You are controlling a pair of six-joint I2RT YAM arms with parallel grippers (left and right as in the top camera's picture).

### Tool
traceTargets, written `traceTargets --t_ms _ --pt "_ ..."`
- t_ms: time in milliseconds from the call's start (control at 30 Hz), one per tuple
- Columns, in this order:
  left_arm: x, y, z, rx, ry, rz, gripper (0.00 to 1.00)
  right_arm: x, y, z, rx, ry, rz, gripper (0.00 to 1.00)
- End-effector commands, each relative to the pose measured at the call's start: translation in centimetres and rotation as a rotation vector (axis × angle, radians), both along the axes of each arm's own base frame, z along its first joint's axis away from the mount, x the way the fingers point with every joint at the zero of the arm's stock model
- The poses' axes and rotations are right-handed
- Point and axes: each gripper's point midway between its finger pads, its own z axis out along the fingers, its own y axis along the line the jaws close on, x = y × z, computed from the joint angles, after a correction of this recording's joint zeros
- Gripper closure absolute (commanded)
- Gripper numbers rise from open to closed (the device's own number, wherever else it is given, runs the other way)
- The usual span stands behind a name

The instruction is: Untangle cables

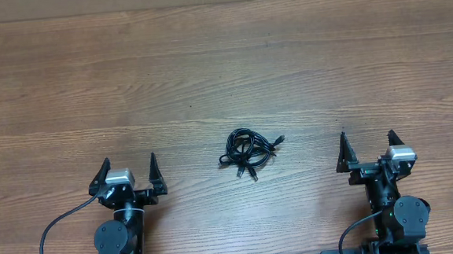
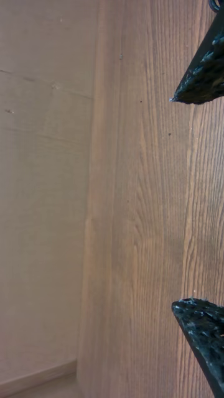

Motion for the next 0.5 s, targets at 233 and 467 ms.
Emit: traceTargets --t_ms 233,467 --pt "-0.03 0.26 0.07 -0.020 -0.008 0.014 0.00 0.00 -0.07 -0.11 -0.009 -0.006 -0.005 0.00" --pt "-0.03 0.26 0.07 -0.020 -0.008 0.014 0.00 0.00 -0.07 -0.11 -0.009 -0.006 -0.005 0.00"
